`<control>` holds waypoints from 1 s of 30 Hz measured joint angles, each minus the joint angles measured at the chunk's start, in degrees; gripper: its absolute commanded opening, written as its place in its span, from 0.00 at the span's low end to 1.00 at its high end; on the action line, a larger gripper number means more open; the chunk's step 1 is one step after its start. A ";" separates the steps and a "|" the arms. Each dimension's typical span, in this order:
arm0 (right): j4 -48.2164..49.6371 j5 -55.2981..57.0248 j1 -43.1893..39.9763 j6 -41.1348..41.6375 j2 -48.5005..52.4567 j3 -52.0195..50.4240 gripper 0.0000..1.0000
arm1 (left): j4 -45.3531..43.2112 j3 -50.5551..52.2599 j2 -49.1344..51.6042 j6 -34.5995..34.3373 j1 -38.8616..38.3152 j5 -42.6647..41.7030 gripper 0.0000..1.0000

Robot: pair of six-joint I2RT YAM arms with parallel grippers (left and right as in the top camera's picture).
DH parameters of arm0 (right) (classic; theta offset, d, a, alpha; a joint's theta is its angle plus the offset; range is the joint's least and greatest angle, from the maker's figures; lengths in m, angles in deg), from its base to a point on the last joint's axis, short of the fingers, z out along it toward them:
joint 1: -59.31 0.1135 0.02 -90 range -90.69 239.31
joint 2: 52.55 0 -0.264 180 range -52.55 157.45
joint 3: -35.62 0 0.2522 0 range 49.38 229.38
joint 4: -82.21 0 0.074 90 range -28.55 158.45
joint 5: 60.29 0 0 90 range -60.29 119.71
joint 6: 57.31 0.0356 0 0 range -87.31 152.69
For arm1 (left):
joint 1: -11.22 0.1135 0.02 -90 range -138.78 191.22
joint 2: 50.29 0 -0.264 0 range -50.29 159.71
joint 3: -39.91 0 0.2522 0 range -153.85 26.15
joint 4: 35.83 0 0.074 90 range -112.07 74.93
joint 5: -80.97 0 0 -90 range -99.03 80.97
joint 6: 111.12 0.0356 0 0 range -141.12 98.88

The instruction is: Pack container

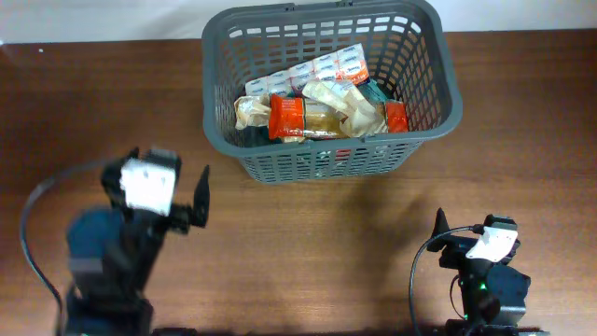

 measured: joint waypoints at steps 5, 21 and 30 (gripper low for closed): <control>-0.07 -0.04 0.02 0.00 -0.13 -0.02 0.99 | -10.67 17.94 -14.95 -0.17 0.35 -0.44 0.99; -0.02 -0.04 0.02 0.02 -0.13 -0.02 0.99 | -11.82 41.72 -33.97 -0.17 2.93 -0.48 0.99; -0.02 -0.04 0.02 0.02 -0.13 -0.02 0.99 | -12.90 42.58 -34.97 -0.17 2.93 -3.91 0.99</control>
